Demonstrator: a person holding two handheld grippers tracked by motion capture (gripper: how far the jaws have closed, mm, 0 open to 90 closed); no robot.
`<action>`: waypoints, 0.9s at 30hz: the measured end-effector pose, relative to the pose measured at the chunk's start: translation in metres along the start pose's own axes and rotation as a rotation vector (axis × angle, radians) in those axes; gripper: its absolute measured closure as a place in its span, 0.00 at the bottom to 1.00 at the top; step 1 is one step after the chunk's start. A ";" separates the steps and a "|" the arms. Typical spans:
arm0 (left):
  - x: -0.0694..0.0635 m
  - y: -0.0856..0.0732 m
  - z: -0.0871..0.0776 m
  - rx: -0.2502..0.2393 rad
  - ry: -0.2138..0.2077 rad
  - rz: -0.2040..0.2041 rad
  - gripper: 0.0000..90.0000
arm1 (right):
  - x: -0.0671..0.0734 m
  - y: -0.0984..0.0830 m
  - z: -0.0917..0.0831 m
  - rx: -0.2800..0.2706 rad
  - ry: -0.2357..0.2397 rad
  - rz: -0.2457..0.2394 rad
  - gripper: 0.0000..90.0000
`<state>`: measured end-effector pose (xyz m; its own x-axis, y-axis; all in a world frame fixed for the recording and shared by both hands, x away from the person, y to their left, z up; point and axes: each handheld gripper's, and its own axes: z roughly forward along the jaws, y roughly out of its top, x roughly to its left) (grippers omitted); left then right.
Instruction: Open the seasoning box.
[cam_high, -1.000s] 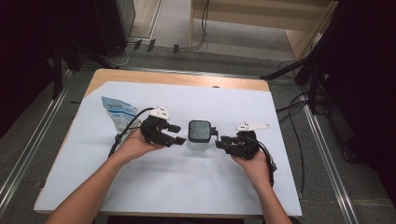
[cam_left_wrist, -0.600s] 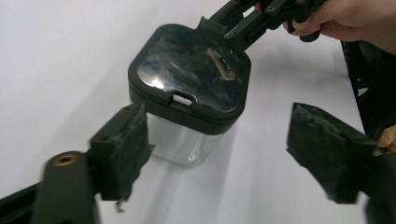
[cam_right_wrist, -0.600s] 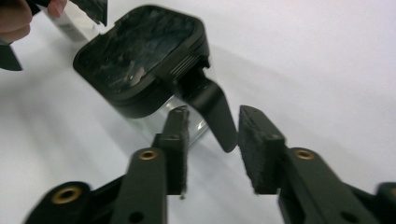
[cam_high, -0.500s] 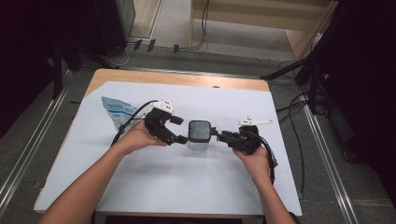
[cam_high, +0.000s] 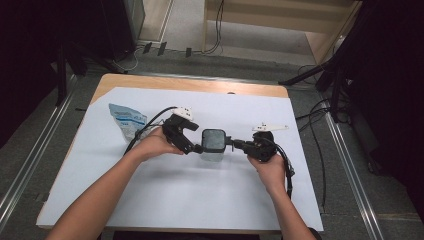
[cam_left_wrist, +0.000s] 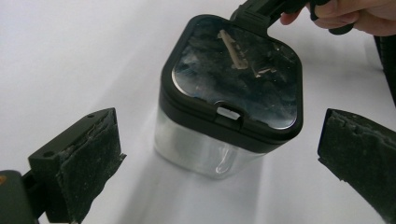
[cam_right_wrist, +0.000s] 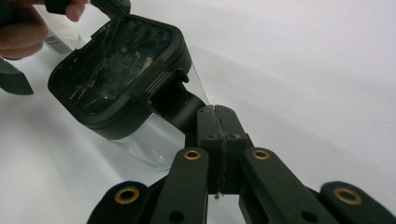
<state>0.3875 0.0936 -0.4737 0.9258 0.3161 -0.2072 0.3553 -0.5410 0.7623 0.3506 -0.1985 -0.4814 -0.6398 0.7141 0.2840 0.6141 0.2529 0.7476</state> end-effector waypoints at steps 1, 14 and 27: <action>0.000 0.000 0.002 0.011 0.002 0.009 0.00 | 0.000 0.000 0.000 0.000 0.001 0.002 1.00; 0.004 -0.004 0.025 0.022 -0.017 0.011 0.03 | -0.001 -0.001 0.002 0.004 -0.006 0.004 1.00; -0.001 -0.001 0.023 0.004 -0.018 0.060 0.14 | 0.000 -0.001 0.002 0.004 -0.016 0.008 1.00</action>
<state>0.3894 0.0763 -0.4888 0.9476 0.2689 -0.1722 0.2996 -0.5619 0.7711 0.3511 -0.1973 -0.4836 -0.6277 0.7263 0.2802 0.6208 0.2499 0.7430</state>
